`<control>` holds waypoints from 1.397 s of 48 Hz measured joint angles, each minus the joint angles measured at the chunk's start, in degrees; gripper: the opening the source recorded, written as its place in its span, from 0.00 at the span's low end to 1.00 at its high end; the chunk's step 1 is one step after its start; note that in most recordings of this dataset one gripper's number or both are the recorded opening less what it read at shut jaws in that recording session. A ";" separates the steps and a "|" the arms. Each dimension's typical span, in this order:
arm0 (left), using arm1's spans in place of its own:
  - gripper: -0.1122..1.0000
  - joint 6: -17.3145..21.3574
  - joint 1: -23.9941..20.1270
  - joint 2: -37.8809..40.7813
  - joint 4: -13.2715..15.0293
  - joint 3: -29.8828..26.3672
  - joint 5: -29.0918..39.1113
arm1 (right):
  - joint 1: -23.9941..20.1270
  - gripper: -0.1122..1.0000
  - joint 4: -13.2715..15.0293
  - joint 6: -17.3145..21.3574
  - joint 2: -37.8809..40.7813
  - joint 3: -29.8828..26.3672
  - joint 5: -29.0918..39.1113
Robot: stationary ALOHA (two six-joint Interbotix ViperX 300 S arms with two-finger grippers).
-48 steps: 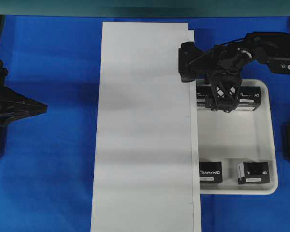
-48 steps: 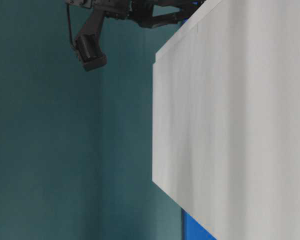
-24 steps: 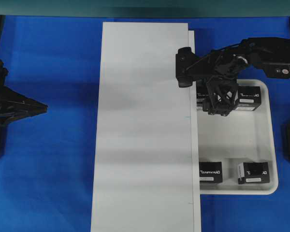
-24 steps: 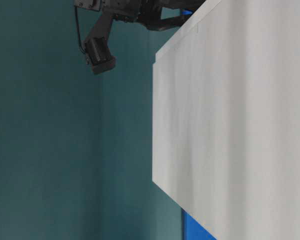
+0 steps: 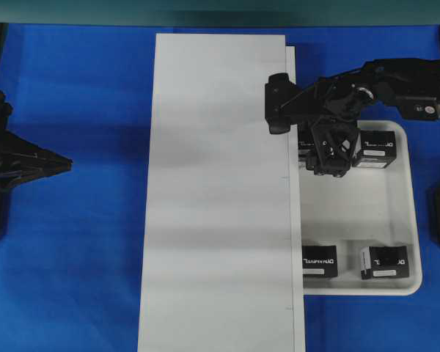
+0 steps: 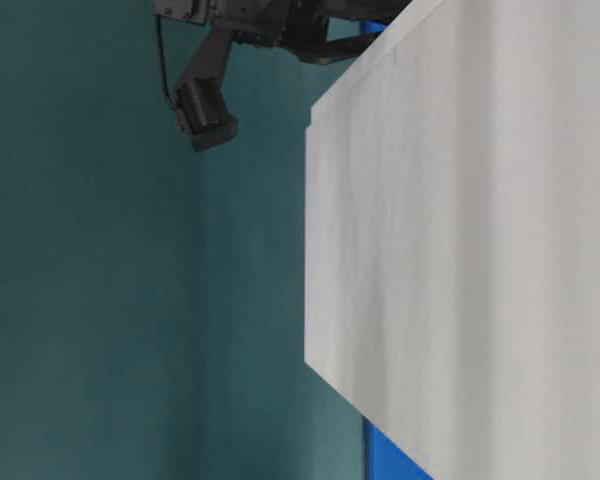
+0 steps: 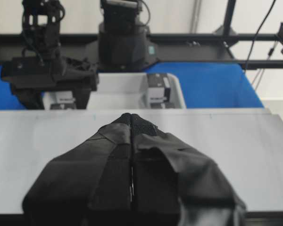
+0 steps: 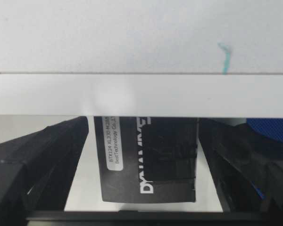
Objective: Place the box from the white plastic tray onto the white base.
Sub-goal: 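Lower the right gripper and close it on the black-and-white box, then lift the box with the right gripper and carry it left over the board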
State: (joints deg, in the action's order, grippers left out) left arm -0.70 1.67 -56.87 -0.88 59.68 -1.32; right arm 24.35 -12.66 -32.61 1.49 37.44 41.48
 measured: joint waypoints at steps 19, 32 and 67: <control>0.03 0.00 0.00 0.09 0.00 -0.09 0.00 | -0.44 0.69 -0.09 3.16 0.18 0.18 0.09; 0.03 0.00 0.00 0.09 0.00 -0.09 0.00 | -1.32 0.62 -0.09 3.52 0.00 0.26 1.32; 0.03 0.00 0.00 0.09 0.00 0.00 0.00 | 0.53 0.62 0.09 3.78 -12.04 -10.46 24.96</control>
State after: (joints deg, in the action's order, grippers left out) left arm -0.70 1.67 -56.78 -0.88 59.68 -1.32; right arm 24.87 -12.57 -28.83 -10.55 26.98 66.45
